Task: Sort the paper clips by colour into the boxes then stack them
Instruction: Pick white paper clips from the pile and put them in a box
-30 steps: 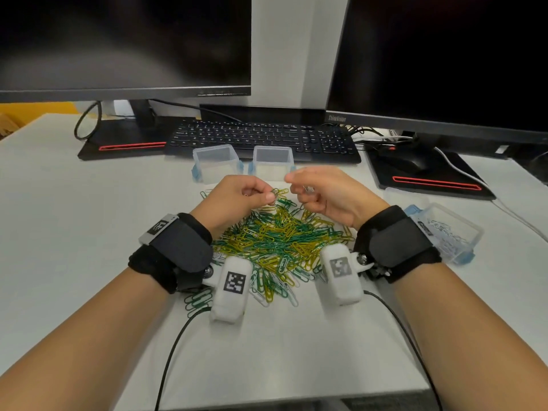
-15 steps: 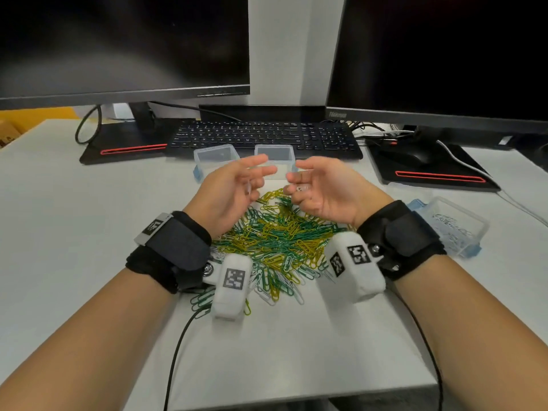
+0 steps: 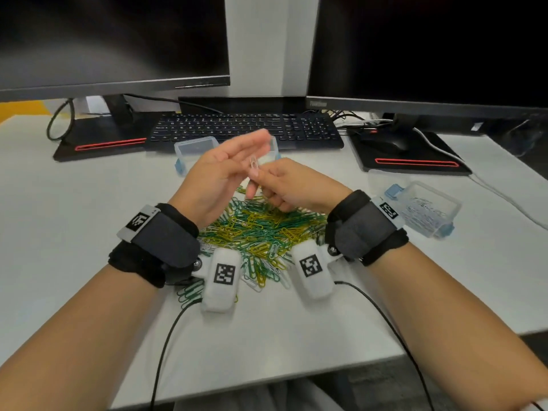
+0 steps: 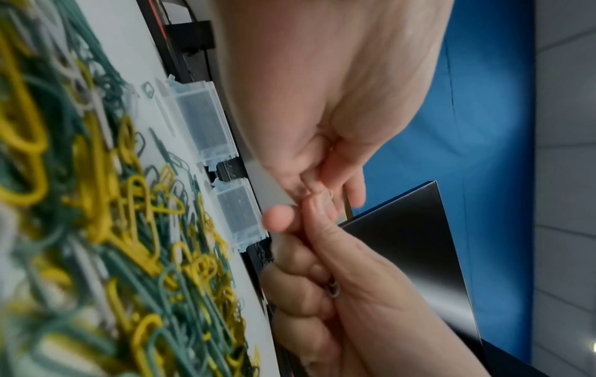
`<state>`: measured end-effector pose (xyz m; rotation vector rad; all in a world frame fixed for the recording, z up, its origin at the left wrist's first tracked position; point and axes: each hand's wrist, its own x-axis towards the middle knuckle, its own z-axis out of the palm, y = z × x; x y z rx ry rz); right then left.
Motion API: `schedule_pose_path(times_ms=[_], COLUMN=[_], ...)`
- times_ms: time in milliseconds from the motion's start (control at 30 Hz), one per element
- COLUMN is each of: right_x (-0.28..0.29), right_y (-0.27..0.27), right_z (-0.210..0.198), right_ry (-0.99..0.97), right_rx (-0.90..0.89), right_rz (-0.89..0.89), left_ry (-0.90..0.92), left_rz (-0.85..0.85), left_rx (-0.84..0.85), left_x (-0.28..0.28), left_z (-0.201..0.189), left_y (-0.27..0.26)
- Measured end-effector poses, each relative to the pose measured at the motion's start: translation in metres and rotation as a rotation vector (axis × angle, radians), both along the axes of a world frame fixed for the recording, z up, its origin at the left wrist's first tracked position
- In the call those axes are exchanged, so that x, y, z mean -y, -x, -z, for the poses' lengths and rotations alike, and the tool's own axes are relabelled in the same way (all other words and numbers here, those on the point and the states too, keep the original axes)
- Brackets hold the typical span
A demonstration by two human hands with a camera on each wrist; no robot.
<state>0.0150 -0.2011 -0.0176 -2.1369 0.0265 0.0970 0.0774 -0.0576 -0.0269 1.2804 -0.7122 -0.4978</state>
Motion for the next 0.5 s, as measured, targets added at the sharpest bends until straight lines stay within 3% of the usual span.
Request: schedule_pose_path(times_ms=[200, 367, 500], right_x=[0.093, 0.14, 0.141], right_y=[0.056, 0.113, 0.124], right_z=[-0.073, -0.098, -0.09], right_ry=[0.337, 0.864, 0.996], right_rx=[0.064, -0.441, -0.72], right_rz=[0.347, 0.391, 0.36], left_ry=[-0.04, -0.03, -0.043], left_rz=[-0.073, -0.127, -0.125], left_rx=[-0.105, -0.209, -0.201], left_x=[-0.006, -0.008, -0.008], left_z=[0.009, 0.011, 0.009], left_y=[-0.018, -0.023, -0.019])
